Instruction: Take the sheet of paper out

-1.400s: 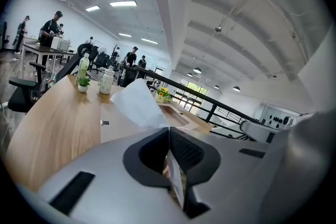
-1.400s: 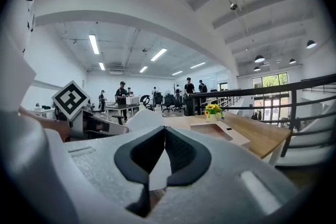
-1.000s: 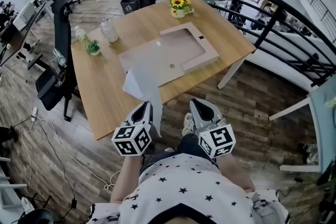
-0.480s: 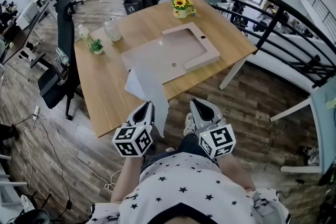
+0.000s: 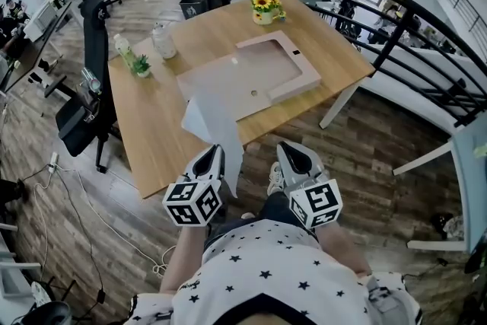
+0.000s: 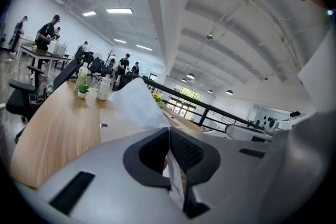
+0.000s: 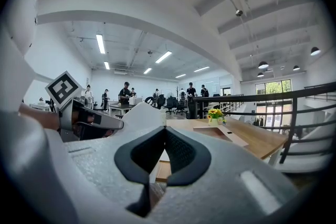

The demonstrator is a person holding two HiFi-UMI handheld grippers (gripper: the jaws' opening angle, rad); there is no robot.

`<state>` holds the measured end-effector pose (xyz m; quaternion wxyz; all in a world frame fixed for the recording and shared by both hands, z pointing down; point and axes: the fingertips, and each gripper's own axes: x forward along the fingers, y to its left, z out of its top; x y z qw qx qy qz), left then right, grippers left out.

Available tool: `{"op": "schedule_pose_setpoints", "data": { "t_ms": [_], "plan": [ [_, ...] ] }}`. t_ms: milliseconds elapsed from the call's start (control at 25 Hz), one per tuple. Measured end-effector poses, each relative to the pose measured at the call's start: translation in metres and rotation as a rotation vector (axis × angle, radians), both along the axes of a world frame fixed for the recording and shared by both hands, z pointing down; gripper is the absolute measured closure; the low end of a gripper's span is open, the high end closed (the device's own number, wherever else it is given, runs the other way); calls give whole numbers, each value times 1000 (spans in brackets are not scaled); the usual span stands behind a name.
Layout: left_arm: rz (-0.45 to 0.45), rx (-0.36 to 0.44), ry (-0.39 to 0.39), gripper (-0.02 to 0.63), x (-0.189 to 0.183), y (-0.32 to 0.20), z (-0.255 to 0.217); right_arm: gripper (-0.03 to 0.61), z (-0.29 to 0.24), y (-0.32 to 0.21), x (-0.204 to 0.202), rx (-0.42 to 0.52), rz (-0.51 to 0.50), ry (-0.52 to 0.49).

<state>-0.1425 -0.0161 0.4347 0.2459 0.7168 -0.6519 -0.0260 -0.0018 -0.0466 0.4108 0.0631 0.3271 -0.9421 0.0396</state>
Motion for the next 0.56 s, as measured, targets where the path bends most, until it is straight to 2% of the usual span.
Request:
{"op": "schedule_pose_setpoints", "data": {
  "t_ms": [560],
  "plan": [
    [2,2,14,606,-6,-9,2,572,4,-11,-9,1,-2,8]
  ]
}}
